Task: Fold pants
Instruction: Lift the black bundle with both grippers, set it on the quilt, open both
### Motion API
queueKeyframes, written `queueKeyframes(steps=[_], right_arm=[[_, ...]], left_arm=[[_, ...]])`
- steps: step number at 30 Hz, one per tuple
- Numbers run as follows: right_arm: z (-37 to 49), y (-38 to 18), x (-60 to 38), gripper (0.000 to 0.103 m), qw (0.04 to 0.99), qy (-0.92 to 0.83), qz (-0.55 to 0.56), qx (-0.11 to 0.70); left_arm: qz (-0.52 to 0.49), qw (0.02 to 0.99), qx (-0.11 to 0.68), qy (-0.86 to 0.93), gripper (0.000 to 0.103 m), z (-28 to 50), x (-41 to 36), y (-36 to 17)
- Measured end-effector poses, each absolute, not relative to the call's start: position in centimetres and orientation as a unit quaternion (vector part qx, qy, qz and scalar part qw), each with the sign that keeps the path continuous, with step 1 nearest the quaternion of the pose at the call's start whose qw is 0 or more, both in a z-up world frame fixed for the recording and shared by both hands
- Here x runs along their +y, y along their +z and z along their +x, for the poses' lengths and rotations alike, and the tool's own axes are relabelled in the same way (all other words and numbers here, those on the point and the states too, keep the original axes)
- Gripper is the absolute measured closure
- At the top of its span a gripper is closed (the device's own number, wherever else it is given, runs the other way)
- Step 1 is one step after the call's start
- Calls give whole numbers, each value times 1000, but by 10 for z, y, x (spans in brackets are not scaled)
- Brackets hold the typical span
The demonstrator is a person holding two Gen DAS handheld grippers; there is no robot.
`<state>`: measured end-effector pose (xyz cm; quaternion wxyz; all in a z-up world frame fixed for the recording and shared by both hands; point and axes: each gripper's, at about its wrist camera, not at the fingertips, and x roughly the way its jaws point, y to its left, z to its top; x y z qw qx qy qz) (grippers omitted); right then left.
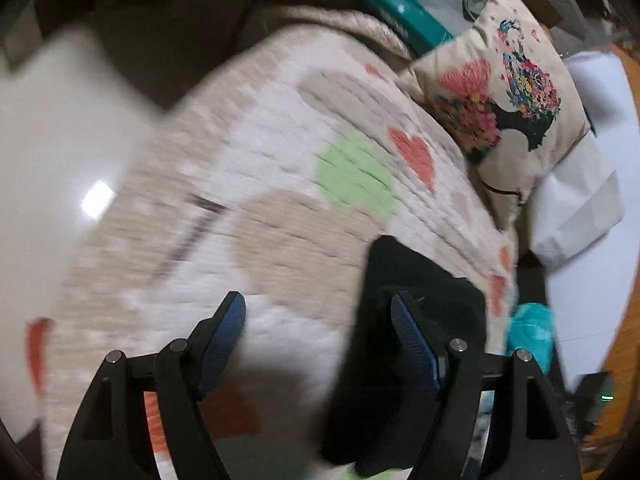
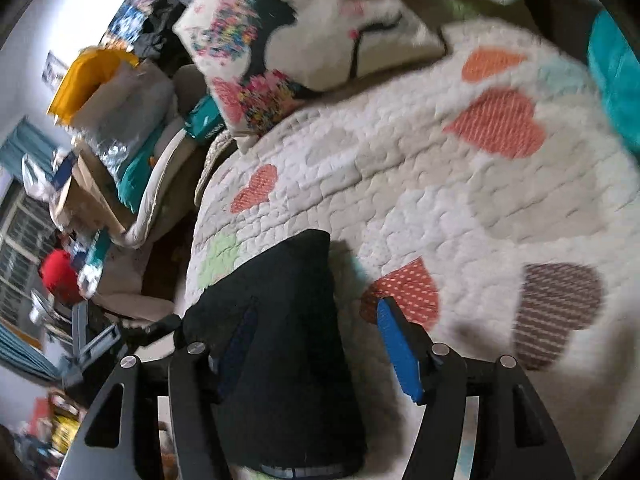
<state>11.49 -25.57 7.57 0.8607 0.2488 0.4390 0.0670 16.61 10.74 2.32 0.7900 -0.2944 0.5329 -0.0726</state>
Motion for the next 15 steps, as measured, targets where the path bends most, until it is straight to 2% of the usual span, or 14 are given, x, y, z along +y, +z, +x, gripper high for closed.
queueKeyframes(steps=[3, 7, 8, 9, 11, 13, 15], right_arm=[[90, 105, -245, 36, 886, 59, 195, 417], [46, 136, -227, 27, 921, 46, 134, 362], [34, 141, -224, 25, 929, 40, 125, 346], [19, 146, -220, 23, 939, 29, 115, 323], [-7, 154, -214, 11, 954, 0, 98, 283], [-36, 158, -209, 0, 967, -37, 94, 236], [-57, 157, -209, 0, 973, -69, 101, 196]], left_arm=[[-217, 839, 497, -39, 28, 132, 111, 59], [-106, 912, 395, 34, 28, 67, 101, 112], [-76, 932, 349, 59, 23, 42, 97, 128], [-63, 943, 320, 74, 12, 25, 95, 139], [-56, 963, 242, 105, 0, -18, 91, 162], [-70, 972, 195, 109, 0, -46, 88, 175], [-69, 972, 195, 112, 0, -61, 81, 182]])
